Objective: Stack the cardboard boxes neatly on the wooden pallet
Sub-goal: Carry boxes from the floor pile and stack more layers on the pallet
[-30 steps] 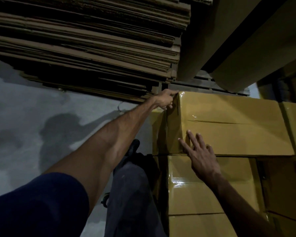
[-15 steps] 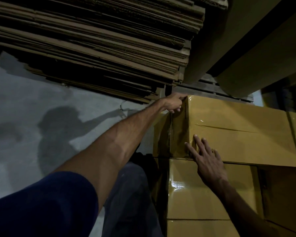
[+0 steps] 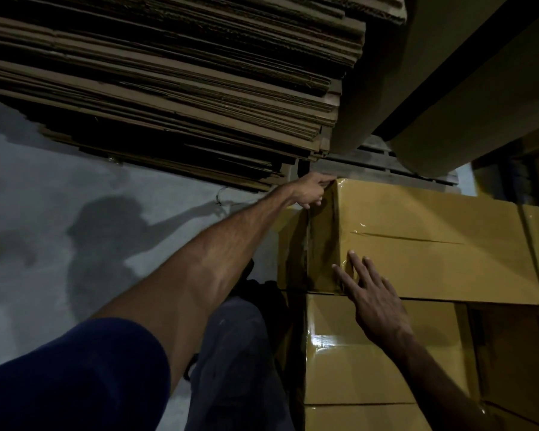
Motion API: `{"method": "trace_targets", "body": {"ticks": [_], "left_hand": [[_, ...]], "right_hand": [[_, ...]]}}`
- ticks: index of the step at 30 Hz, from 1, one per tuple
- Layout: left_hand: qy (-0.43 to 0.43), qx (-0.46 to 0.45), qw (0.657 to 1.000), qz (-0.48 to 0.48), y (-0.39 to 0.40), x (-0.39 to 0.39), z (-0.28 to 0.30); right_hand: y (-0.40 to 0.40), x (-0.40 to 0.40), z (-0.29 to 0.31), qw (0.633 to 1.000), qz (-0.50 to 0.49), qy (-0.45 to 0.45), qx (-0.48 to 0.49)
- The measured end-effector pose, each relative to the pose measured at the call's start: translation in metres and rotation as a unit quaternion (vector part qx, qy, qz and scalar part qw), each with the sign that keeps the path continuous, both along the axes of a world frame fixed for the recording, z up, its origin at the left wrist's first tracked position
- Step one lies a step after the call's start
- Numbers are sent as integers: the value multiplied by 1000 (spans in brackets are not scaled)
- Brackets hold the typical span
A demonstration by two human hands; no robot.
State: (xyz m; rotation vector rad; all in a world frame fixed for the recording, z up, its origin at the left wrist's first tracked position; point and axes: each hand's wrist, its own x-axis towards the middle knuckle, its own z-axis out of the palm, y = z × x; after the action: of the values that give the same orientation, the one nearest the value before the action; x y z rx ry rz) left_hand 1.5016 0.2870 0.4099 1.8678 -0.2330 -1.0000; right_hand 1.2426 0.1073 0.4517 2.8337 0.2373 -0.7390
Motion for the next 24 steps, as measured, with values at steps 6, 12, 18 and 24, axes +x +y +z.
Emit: {"method": "trace_targets", "body": {"ticks": [6, 12, 18, 24], "left_hand": [[-39, -47, 997, 42, 5, -6, 4], [-74, -20, 996, 45, 6, -5, 26], [-117, 38, 992, 36, -4, 2, 51], [-196, 100, 974, -60, -50, 20, 63]], "right_hand": [[-3, -1, 6, 999, -28, 14, 37], [-6, -6, 13, 986, -109, -14, 124], [-6, -3, 23, 936, -234, -87, 247], [-20, 13, 19, 866, -385, -150, 283]]}}
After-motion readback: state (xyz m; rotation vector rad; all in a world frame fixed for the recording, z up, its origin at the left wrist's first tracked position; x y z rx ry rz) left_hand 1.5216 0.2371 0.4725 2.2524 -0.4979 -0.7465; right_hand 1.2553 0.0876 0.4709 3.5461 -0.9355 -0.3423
